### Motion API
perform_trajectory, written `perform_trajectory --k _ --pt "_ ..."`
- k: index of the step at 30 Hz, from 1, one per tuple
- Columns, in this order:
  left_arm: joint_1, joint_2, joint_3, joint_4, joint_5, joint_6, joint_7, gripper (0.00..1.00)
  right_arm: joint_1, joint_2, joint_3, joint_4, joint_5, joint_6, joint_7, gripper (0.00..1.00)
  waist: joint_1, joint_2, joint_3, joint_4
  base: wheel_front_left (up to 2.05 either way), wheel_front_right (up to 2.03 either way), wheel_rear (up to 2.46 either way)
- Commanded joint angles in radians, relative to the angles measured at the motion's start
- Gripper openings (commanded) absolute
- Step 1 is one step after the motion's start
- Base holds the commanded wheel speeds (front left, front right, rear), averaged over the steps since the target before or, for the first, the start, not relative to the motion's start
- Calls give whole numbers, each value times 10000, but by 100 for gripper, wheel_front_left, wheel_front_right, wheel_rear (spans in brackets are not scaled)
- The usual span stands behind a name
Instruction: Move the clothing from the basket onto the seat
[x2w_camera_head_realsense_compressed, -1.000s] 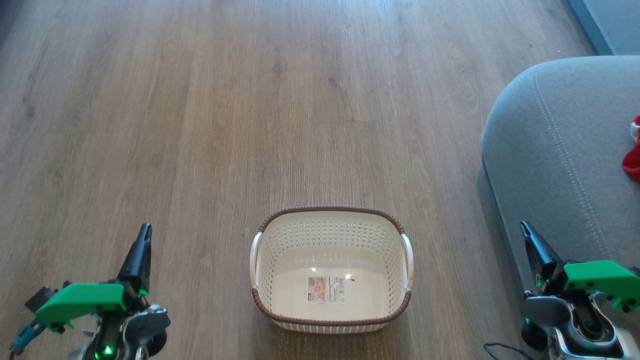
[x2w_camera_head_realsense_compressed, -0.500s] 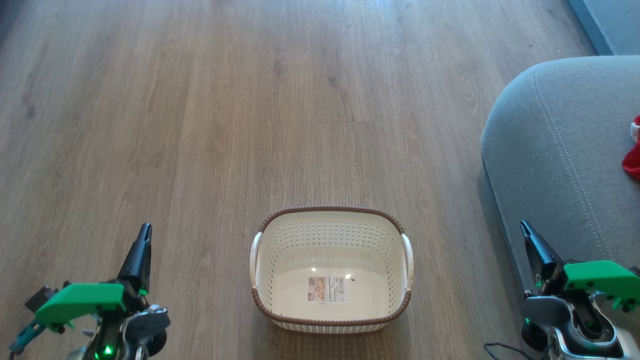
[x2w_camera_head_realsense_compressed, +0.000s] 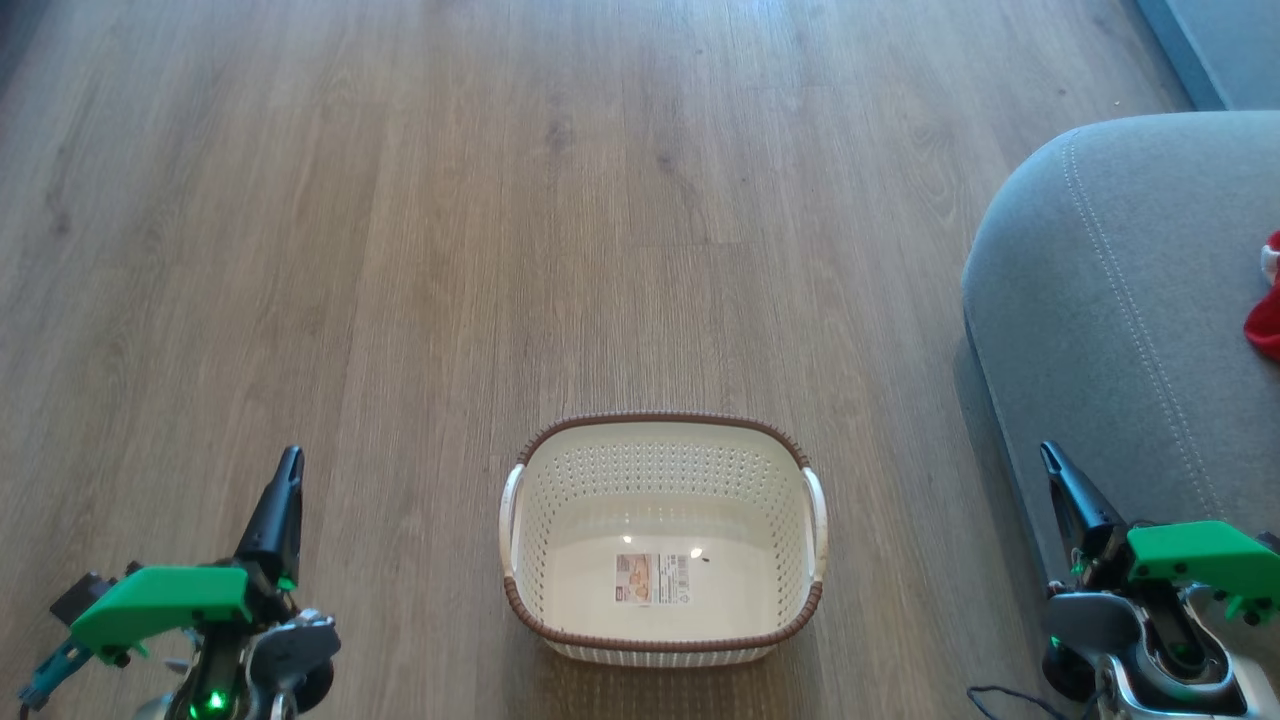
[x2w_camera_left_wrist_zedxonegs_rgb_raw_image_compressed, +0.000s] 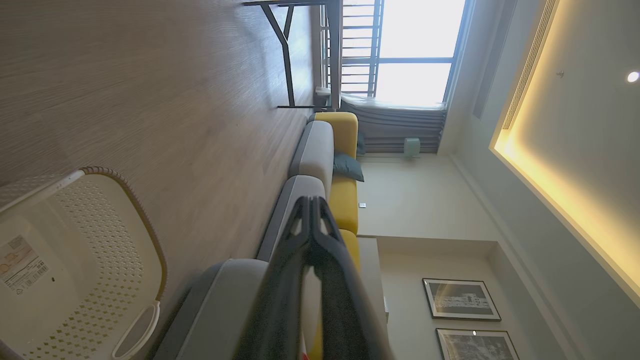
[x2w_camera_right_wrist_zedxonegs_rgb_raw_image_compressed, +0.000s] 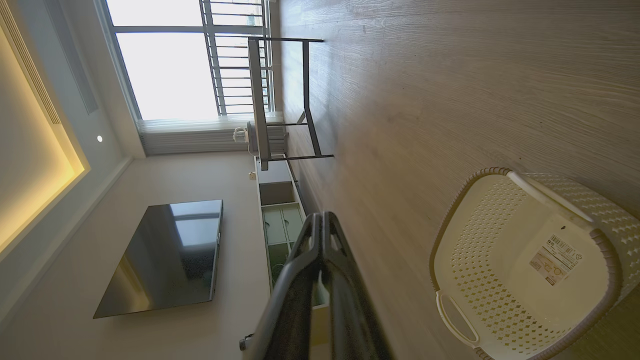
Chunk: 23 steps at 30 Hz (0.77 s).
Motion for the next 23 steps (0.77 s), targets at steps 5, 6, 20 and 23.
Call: perform_trajectory --k 5,6,20,23 --pt "-559 54 359 -349 -43 -67 74 0 -155 -48 160 -410 39 71 80 0 0 0 0 0 0 0 0" --pt "-559 54 359 -349 -43 -67 74 0 -155 -48 160 -410 39 71 80 0 0 0 0 0 0 0 0" --pt "-559 54 359 -349 -43 -67 74 0 -155 -48 159 -410 38 71 81 0 0 0 0 0 0 0 0" --pt "-559 54 359 -349 -43 -67 74 0 -155 -47 159 -410 38 71 81 0 0 0 0 0 0 0 0"
